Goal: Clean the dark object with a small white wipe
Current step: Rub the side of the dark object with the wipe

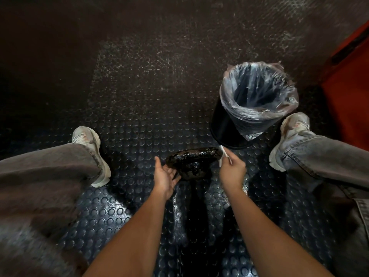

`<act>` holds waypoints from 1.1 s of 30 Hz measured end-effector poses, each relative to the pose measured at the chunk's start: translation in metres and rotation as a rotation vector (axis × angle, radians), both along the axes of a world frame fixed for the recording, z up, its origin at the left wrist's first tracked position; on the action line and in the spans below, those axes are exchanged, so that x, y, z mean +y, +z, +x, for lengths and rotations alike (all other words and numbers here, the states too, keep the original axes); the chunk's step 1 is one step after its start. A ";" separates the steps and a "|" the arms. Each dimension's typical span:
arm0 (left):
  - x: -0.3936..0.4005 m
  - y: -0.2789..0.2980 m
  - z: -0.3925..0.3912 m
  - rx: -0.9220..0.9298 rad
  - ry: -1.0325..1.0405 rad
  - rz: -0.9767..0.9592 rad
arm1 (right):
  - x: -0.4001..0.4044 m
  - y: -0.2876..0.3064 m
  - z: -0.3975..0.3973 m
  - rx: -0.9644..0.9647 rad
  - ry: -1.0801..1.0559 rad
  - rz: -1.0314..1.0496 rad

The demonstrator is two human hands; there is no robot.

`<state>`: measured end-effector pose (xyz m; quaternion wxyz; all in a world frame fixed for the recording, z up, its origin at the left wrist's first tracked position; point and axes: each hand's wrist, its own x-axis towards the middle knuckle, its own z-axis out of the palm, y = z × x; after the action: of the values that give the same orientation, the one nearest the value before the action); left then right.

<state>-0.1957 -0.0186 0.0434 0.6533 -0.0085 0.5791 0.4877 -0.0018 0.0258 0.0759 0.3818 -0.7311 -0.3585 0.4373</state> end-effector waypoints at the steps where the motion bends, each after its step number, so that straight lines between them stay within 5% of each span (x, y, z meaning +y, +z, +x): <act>1: 0.000 0.001 0.001 0.002 0.001 0.004 | -0.006 -0.004 0.000 -0.010 0.000 0.021; 8: 0.001 0.003 0.001 0.006 -0.017 0.016 | 0.000 -0.015 -0.011 0.011 0.008 -0.227; 16: 0.000 0.000 0.001 0.004 -0.006 0.008 | -0.009 0.014 0.001 -0.151 0.152 0.153; 24: 0.001 -0.005 -0.001 -0.005 -0.004 0.018 | -0.002 -0.002 -0.002 -0.206 0.151 -0.060; 33: 0.001 -0.006 0.000 -0.003 0.000 0.019 | -0.032 0.017 0.004 -0.373 0.330 0.332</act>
<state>-0.1955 -0.0180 0.0379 0.6543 -0.0030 0.5733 0.4932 0.0018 -0.0059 0.0932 0.3474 -0.6583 -0.6030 0.2870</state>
